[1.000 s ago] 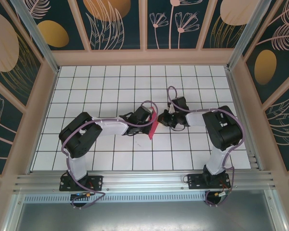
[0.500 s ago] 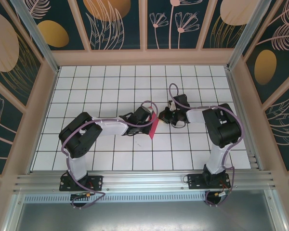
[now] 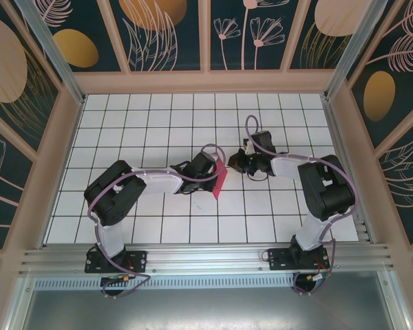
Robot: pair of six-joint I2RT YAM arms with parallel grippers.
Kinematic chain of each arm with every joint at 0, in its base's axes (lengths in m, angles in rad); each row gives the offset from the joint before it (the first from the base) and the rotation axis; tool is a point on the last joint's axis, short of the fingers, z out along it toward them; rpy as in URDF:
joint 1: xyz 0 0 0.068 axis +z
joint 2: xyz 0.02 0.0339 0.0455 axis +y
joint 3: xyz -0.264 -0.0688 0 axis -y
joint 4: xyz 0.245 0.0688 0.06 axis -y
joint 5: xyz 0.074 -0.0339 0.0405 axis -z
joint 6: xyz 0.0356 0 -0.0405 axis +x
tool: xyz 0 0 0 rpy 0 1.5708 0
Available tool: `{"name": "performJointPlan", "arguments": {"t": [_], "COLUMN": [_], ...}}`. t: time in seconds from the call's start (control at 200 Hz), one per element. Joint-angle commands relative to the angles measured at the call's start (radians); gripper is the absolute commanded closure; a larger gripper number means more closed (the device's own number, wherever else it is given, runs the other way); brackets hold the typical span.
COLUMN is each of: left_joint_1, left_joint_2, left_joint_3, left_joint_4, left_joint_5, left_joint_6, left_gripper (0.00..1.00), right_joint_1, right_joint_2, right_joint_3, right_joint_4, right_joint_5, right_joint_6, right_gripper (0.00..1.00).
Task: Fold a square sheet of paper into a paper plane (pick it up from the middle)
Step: Third fold the triangle at the center of the table.
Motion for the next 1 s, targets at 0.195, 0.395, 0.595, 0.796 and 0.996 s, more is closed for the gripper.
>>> {"name": "performJointPlan", "arguments": {"t": [0.195, 0.395, 0.595, 0.796, 0.996], "left_joint_1": [0.007, 0.006, 0.006, 0.006, 0.006], "left_joint_2": [0.038, 0.036, 0.032, 0.034, 0.036], "left_joint_3": [-0.042, -0.043, -0.048, -0.047, -0.042], "left_joint_4": [-0.127, -0.128, -0.128, -0.124, -0.127], "left_joint_5": [-0.046, -0.048, -0.051, -0.051, -0.045], "left_joint_6": [-0.011, -0.009, -0.011, -0.012, -0.011], "left_gripper": [0.96, 0.96, 0.96, 0.96, 0.96], "right_joint_1": [0.111, 0.12, 0.134, 0.174, 0.211], "right_joint_2": [0.017, 0.084, -0.015, -0.067, -0.024], "right_joint_3": [-0.09, -0.112, -0.143, -0.207, -0.207], "right_joint_4": [0.077, 0.04, 0.051, 0.141, 0.189], "right_joint_5": [0.008, 0.062, 0.018, -0.046, -0.014], "right_joint_6": [0.074, 0.053, 0.059, 0.113, 0.162], "right_gripper": [0.92, 0.92, 0.91, 0.9, 0.9]}}
